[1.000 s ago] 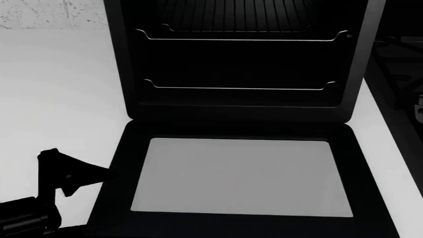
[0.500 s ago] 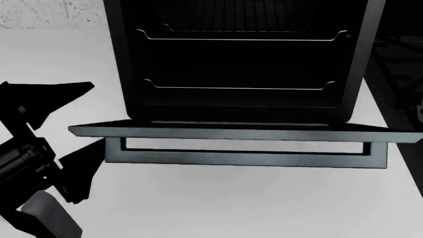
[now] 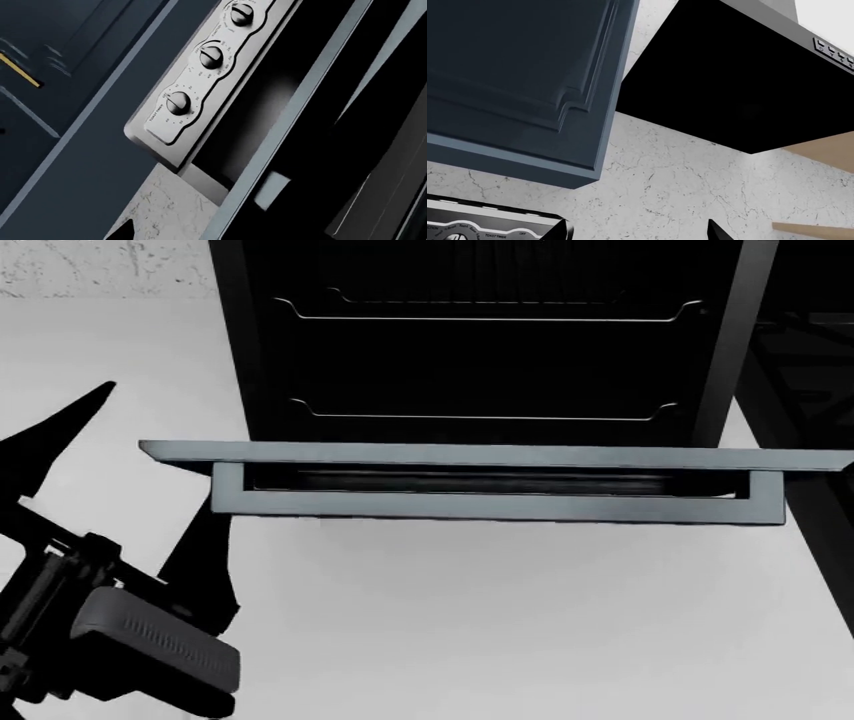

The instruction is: Close the toaster oven door.

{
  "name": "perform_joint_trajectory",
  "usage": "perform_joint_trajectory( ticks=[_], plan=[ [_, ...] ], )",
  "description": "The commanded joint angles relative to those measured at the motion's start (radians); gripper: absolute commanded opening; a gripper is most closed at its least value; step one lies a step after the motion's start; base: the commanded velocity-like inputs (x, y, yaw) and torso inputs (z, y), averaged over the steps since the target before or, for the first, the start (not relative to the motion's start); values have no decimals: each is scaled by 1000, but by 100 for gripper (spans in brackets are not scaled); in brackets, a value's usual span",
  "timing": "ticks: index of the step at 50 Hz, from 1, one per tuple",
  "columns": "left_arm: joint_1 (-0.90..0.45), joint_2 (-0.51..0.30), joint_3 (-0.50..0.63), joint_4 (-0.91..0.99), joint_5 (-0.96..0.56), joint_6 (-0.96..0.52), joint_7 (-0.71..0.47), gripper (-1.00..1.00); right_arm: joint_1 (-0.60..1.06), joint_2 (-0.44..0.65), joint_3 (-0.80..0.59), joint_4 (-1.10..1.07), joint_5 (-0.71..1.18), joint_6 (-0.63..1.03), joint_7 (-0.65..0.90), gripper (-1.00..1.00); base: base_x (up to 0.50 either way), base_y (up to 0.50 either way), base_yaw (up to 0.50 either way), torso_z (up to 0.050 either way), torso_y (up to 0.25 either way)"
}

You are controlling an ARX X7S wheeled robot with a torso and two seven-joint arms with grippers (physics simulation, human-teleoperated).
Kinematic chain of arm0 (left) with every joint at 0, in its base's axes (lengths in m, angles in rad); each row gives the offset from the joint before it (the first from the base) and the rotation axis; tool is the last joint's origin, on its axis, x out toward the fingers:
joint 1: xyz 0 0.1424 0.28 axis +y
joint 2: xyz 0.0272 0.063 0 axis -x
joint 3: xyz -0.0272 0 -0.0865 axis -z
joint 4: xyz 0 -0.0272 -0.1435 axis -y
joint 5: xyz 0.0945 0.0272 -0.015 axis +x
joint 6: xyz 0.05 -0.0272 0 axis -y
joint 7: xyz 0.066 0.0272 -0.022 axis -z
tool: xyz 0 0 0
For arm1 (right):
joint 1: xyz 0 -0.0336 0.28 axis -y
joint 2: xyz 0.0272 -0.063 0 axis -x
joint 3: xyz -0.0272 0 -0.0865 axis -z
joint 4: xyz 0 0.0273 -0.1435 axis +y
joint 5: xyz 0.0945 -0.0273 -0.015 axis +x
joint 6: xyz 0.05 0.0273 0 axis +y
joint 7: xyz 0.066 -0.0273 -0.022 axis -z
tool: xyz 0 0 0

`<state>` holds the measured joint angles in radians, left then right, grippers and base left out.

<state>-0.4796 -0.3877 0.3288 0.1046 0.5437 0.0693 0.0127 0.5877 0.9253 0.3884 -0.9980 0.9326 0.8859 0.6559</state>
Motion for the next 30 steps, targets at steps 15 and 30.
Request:
perform_joint_trajectory(
  ticks=[15,30],
  plan=[
    [-117,330,-5,-14,-84,-399,-24,100,4,19,11,0,39,-21,22,100,0,-1,-1,0,1],
    [-342,356,16,-366,-88,-383,-178,100,5,47,36,-5,85,-17,44,100,0,0,0,0,0]
  ],
)
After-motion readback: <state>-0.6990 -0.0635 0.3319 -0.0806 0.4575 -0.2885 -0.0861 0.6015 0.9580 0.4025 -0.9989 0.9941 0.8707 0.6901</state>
